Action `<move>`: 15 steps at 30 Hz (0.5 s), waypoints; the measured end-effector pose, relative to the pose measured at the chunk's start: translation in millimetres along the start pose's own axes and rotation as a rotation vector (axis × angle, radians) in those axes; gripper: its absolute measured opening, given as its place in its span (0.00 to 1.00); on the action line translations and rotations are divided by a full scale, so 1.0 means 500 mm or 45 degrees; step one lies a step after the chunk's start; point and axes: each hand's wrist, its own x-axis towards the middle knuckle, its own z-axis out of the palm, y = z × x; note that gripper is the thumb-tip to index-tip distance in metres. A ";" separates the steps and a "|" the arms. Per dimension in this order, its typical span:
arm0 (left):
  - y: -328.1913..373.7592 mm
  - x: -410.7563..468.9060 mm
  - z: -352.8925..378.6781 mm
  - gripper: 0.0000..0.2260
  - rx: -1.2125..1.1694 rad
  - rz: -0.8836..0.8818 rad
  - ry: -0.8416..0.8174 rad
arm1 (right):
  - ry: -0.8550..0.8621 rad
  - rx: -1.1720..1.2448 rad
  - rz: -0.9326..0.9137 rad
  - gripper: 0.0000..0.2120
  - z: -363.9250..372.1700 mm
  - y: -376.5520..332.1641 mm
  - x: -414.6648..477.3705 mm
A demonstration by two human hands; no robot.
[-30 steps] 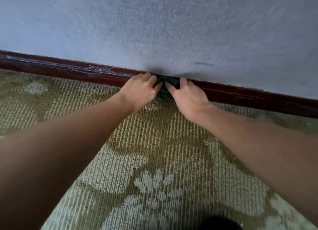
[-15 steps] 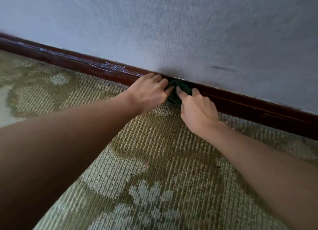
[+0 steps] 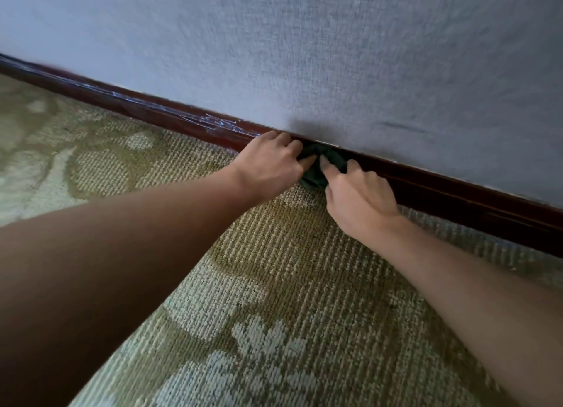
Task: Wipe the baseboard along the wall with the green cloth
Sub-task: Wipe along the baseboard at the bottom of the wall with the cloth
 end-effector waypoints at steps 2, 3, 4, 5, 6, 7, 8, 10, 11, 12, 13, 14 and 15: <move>0.002 -0.003 0.000 0.24 -0.024 -0.054 -0.028 | 0.000 0.028 0.003 0.25 0.002 -0.003 0.003; 0.002 -0.006 0.000 0.24 -0.040 -0.085 -0.038 | 0.001 0.037 -0.003 0.25 0.002 -0.005 0.006; 0.000 -0.009 0.000 0.24 -0.051 -0.111 -0.045 | 0.002 0.046 -0.010 0.24 0.001 -0.008 0.011; -0.004 -0.012 0.001 0.24 -0.058 -0.128 -0.045 | 0.001 0.051 -0.014 0.24 0.000 -0.012 0.016; -0.009 -0.014 0.004 0.24 -0.066 -0.144 -0.040 | -0.002 0.049 -0.015 0.24 0.000 -0.017 0.021; -0.014 -0.017 0.008 0.23 -0.078 -0.164 -0.034 | -0.006 0.044 -0.017 0.24 0.001 -0.025 0.027; -0.019 -0.020 0.012 0.23 -0.092 -0.188 -0.031 | -0.006 0.045 -0.019 0.23 0.000 -0.033 0.033; -0.029 -0.023 0.021 0.22 -0.125 -0.204 -0.019 | 0.011 0.080 -0.010 0.20 -0.006 -0.049 0.046; -0.034 -0.022 0.025 0.21 -0.147 -0.195 0.000 | 0.024 0.095 -0.002 0.17 -0.010 -0.054 0.052; -0.039 -0.022 0.028 0.20 -0.168 -0.184 0.026 | 0.038 0.099 0.001 0.15 -0.015 -0.057 0.058; -0.042 -0.023 0.031 0.20 -0.191 -0.176 0.054 | 0.044 0.090 -0.003 0.13 -0.021 -0.058 0.063; -0.045 -0.024 0.035 0.19 -0.225 -0.173 0.079 | 0.039 0.069 -0.005 0.12 -0.025 -0.059 0.066; -0.049 -0.025 0.040 0.19 -0.265 -0.170 0.103 | 0.030 0.047 -0.003 0.12 -0.029 -0.061 0.067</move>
